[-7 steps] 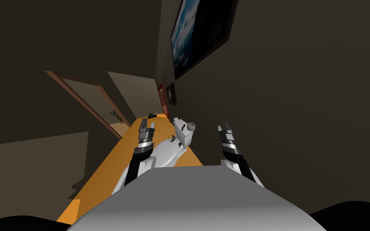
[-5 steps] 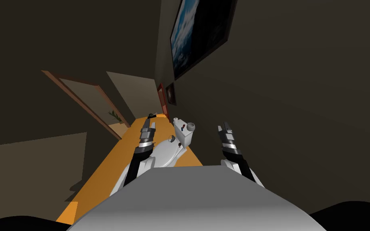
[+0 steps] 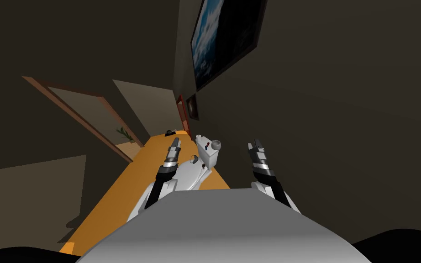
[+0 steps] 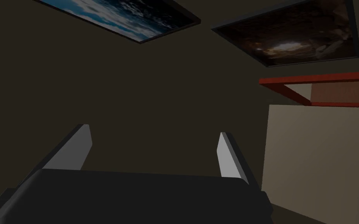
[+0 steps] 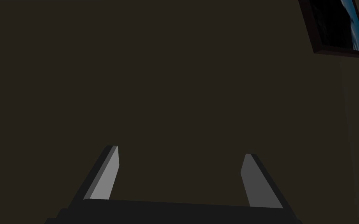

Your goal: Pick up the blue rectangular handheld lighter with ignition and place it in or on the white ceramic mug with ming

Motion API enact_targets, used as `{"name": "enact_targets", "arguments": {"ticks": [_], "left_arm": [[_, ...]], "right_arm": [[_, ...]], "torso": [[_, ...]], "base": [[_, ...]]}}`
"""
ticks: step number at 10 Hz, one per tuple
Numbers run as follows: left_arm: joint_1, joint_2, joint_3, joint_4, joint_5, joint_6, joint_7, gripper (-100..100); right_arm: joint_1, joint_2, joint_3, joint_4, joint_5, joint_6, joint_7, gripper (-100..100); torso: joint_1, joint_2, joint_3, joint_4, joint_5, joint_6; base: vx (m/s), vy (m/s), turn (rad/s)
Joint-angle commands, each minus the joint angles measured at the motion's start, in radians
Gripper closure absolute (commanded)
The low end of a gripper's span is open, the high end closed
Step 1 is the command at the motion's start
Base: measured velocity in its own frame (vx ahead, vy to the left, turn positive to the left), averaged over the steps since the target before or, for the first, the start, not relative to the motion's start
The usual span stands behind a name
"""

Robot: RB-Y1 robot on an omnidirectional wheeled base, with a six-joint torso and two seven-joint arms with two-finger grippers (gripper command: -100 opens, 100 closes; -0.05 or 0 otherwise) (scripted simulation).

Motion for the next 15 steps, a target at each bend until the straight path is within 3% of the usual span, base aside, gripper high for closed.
{"name": "enact_targets", "arguments": {"ticks": [1,15], "left_arm": [[-0.017,0.017,-0.007,0.038,-0.021,-0.001,-0.026,-100],[-0.131,0.053,-0.092,0.368,-0.210,-0.049,-0.242,-100]], "right_arm": [[0.000,0.000,0.000,0.000,0.000,0.000,0.000,0],[0.000,0.000,0.000,0.000,0.000,0.000,0.000,0]], "torso": [[0.000,0.000,0.000,0.000,0.000,0.000],[0.000,0.000,0.000,0.000,0.000,0.000]], "base": [[0.042,0.013,-0.090],[0.039,0.019,-0.087]]}}
